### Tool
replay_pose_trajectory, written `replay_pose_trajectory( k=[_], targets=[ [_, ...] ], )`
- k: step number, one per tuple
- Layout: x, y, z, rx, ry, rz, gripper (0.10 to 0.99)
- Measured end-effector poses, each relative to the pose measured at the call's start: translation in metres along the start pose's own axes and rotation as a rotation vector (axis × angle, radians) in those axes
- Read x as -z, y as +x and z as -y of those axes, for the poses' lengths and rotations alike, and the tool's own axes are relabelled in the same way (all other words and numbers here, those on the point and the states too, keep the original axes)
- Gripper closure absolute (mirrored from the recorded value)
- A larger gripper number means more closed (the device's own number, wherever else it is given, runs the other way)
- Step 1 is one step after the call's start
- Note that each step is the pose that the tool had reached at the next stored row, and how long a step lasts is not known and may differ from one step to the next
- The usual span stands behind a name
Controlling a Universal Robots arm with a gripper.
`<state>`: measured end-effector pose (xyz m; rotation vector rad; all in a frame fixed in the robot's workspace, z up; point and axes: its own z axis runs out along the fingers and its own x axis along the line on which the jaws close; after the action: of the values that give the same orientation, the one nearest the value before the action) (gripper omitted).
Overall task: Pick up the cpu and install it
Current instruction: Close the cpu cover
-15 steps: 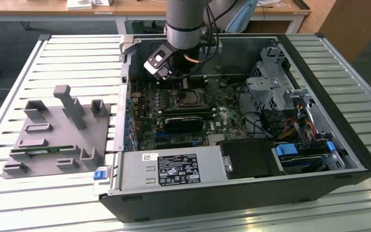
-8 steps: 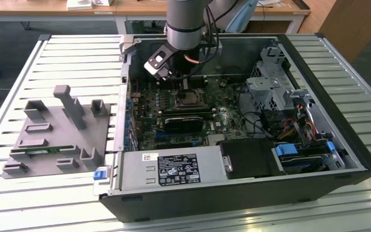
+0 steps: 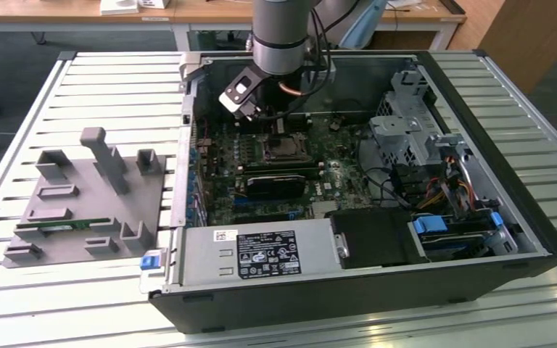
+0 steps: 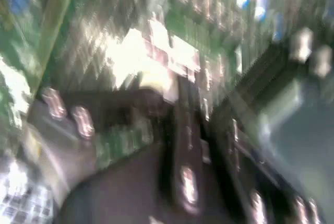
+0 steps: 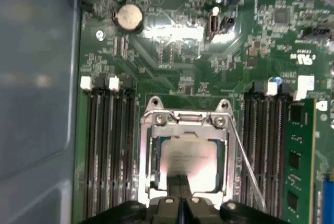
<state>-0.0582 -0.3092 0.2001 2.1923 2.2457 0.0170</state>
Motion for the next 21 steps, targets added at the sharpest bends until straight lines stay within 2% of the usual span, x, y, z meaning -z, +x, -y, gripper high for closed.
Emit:
replay_pose_trajectory(
  k=[4, 13, 21],
  targets=[
    [0.0041, -0.0001, 0.0001, 0.0, 0.001, -0.001, 0.98],
    [0.0045, -0.0002, -0.0001, 0.0, 0.001, -0.0011, 0.98],
    [0.0045, -0.0003, -0.0079, 0.0, 0.001, -0.0046, 0.98]
  ],
)
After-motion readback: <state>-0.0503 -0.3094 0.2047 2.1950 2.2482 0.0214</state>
